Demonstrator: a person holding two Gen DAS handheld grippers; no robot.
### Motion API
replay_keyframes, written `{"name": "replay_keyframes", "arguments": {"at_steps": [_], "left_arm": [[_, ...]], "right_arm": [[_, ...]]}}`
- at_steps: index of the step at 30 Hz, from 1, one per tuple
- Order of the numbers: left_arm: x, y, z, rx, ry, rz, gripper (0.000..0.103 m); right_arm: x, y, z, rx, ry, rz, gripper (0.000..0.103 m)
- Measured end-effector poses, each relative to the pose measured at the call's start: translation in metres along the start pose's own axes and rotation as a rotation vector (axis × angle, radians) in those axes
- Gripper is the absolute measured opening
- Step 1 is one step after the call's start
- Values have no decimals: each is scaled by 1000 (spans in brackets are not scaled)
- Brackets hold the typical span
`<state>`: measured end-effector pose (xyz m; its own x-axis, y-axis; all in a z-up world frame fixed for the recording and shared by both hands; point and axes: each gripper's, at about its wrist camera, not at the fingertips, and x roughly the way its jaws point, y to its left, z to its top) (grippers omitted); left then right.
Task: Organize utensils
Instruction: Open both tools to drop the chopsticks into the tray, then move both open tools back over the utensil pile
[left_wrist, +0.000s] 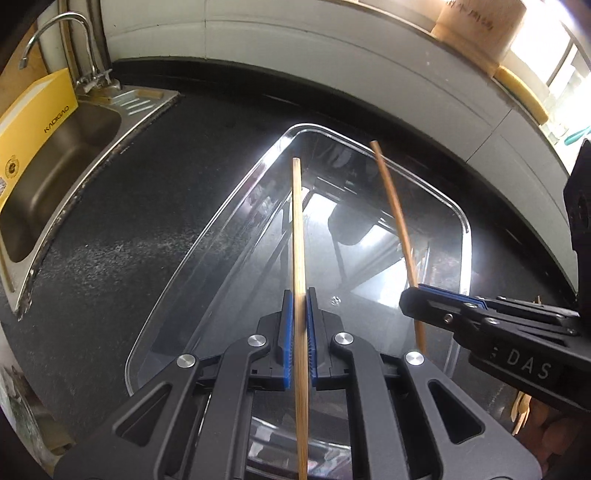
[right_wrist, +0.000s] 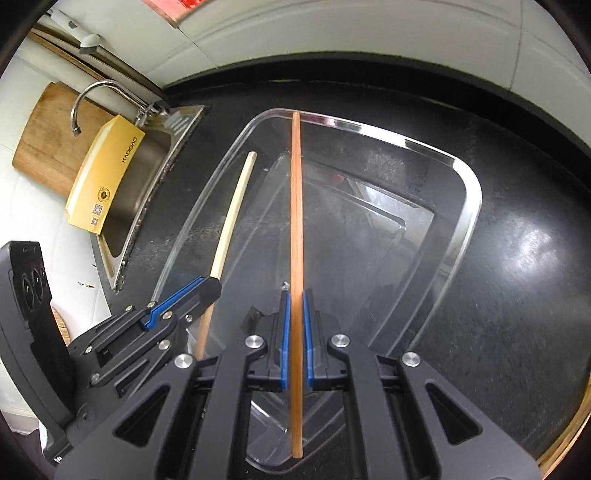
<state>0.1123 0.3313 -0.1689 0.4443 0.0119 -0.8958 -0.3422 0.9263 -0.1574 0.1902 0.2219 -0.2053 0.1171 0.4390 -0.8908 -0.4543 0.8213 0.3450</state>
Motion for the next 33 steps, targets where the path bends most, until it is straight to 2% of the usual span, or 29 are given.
{"name": "replay_keyframes", "arguments": {"at_steps": [6, 8, 9, 10, 12, 14, 16, 23, 29, 33], "left_arm": [[13, 1, 4, -1, 18, -10, 6], [15, 1, 5, -4, 25, -6, 7], [15, 3, 7, -6, 31, 4, 18], [14, 4, 8, -8, 39, 8, 47], [3, 9, 9, -20, 15, 3, 90], [-14, 13, 9, -31, -41, -3, 90], [-28, 16, 9, -37, -55, 3, 90], [-63, 10, 0, -26, -106, 16, 90], [-93, -27, -12, 57, -149, 4, 91], [-108, -73, -33, 145, -158, -31, 92]], "right_arm": [[15, -5, 11, 10, 22, 19, 7], [18, -11, 15, 34, 41, 24, 11], [15, -14, 16, 46, 39, 11, 43], [10, -16, 17, 50, 23, 4, 78], [-17, -22, 18, 43, -79, -28, 80], [-38, -30, 20, 43, -124, -34, 80], [-62, -39, 18, 49, -172, -42, 80], [-113, -46, -8, 45, -243, -76, 80], [-155, -53, -57, 59, -325, -119, 80], [-189, -69, -100, 80, -383, -180, 80]]}}
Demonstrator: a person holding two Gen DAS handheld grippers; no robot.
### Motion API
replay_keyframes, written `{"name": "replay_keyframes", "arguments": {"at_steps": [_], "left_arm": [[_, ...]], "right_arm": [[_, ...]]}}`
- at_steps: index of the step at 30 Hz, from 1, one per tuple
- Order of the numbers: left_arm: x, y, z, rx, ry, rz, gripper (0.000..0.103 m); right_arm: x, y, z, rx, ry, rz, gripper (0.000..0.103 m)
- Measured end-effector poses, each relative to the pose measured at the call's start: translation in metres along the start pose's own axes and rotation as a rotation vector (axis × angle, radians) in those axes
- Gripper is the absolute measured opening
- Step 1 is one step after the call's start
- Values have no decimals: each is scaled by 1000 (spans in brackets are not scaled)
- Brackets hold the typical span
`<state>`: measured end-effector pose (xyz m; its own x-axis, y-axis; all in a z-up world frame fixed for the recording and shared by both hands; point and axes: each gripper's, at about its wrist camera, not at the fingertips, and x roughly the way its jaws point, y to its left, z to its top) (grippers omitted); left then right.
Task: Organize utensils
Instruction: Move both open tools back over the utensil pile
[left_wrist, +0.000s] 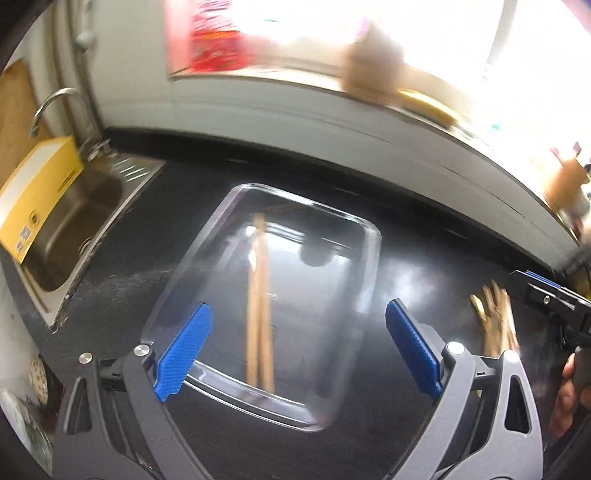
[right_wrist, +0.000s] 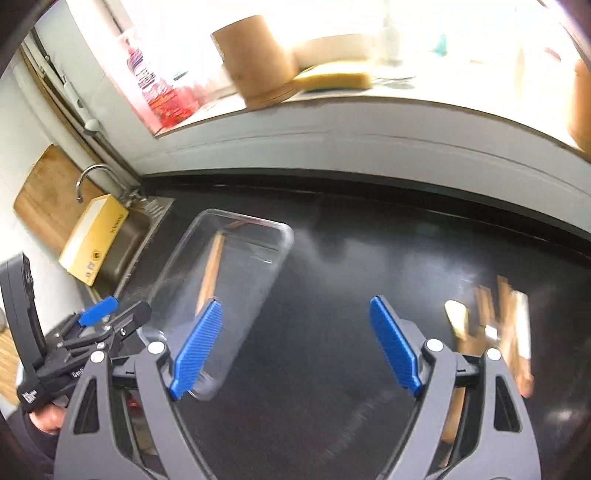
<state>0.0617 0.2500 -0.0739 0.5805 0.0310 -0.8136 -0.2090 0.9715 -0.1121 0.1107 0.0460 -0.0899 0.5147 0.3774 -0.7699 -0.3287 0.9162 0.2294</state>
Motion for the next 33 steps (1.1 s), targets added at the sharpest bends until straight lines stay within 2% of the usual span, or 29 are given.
{"name": "replay_keyframes", "arguments": {"at_steps": [5, 10, 16, 21, 26, 33], "left_arm": [[-8, -72, -23, 125, 10, -79, 93], [-19, -147, -51, 249, 4, -166, 93], [-33, -207, -81, 333, -1, -218, 93], [-43, -228, -94, 368, -15, -217, 93], [-47, -229, -95, 364, -16, -203, 93], [-26, -240, -102, 411, 5, -178, 92]], "right_arm": [[-68, -47, -49, 22, -69, -128, 80], [-124, -98, -101, 73, -90, -262, 80], [-162, -135, -141, 121, -107, -305, 80], [-176, -150, -156, 131, -126, -300, 80], [-176, -153, -158, 116, -126, -289, 80], [-162, -162, -158, 105, -103, -290, 77]]}}
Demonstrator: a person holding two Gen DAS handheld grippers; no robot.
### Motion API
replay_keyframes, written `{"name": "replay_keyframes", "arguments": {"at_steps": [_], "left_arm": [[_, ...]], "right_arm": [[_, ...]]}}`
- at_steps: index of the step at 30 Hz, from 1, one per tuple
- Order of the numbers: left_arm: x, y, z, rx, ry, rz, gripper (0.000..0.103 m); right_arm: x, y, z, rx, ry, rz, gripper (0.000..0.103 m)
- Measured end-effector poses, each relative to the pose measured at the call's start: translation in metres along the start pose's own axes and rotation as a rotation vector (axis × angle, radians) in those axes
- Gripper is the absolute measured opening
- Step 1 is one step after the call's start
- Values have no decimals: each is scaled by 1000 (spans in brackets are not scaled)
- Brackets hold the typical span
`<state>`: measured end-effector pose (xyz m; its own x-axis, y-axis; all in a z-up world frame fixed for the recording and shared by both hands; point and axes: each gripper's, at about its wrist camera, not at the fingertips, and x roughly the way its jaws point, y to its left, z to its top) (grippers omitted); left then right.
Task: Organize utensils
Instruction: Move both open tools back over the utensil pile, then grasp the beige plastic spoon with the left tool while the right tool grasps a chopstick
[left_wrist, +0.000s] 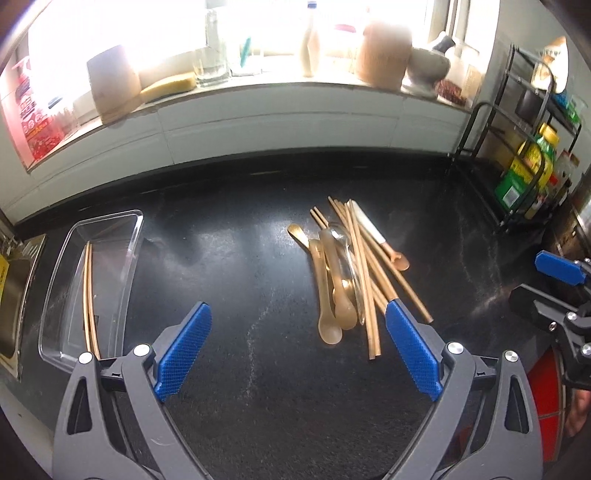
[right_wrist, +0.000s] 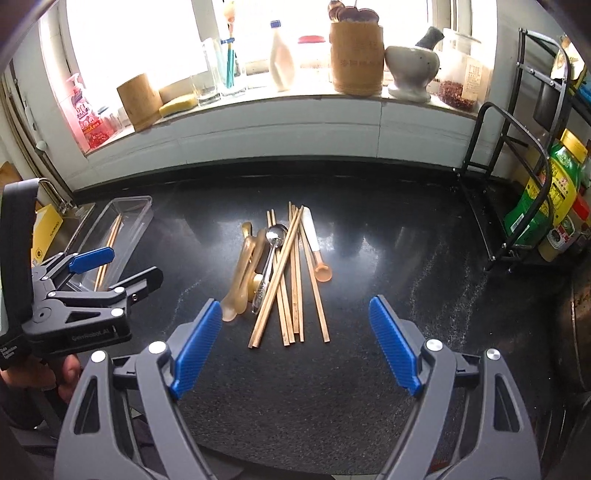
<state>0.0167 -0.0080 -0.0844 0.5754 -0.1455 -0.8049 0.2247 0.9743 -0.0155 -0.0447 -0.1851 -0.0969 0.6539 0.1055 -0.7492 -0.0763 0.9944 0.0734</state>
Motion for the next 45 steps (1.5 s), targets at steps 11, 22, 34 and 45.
{"name": "replay_keyframes", "arguments": {"at_steps": [11, 22, 34, 45], "left_arm": [[71, -1, 7, 46, 42, 19, 92], [150, 8, 14, 75, 143, -20, 92], [175, 10, 4, 68, 159, -47, 87], [170, -9, -2, 140, 74, -47, 48]], "right_arm": [[59, -17, -1, -19, 73, -23, 73], [149, -32, 2, -53, 219, -18, 72], [183, -39, 5, -52, 290, -7, 69], [196, -19, -3, -157, 271, -30, 57]]}}
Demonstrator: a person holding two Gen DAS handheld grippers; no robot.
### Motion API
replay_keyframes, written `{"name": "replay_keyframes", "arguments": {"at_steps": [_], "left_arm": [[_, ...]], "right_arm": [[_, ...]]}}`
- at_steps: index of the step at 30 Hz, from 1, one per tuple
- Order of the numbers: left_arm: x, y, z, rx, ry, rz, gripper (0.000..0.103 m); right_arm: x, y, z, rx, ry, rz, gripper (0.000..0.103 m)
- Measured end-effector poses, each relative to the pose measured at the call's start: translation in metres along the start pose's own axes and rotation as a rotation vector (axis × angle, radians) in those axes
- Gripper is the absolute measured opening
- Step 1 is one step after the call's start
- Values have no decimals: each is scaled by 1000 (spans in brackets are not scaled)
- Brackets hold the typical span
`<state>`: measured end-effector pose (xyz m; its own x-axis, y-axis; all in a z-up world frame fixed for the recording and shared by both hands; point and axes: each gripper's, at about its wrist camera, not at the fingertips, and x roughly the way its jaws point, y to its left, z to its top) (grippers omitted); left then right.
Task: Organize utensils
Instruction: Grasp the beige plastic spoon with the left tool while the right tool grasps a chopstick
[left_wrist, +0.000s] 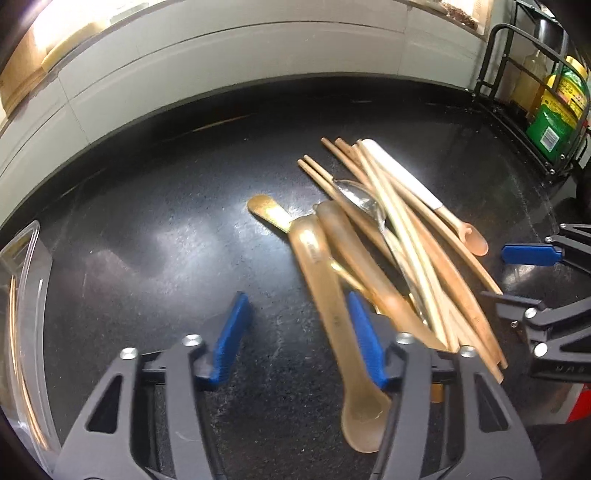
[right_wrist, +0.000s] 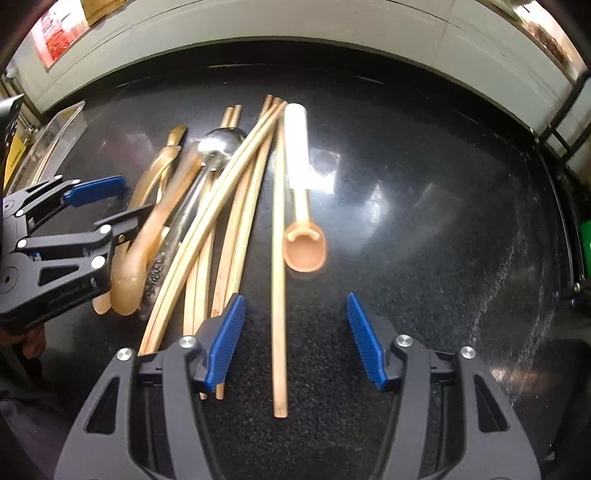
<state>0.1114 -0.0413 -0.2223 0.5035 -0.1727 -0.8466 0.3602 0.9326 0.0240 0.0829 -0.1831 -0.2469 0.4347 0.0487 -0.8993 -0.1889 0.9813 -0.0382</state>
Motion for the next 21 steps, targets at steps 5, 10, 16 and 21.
{"name": "replay_keyframes", "arguments": {"at_steps": [5, 10, 16, 21], "left_arm": [[1, -11, 5, 19, -10, -9, 24], [4, -10, 9, 1, -10, -16, 15], [5, -2, 18, -49, 29, -21, 12], [-15, 9, 27, -84, -2, -11, 12]], "right_arm": [[3, 7, 6, -7, -14, 7, 54], [2, 10, 14, 13, -11, 9, 23], [1, 4, 26, 68, 42, 65, 8], [-25, -3, 28, 92, -9, 80, 8]]}}
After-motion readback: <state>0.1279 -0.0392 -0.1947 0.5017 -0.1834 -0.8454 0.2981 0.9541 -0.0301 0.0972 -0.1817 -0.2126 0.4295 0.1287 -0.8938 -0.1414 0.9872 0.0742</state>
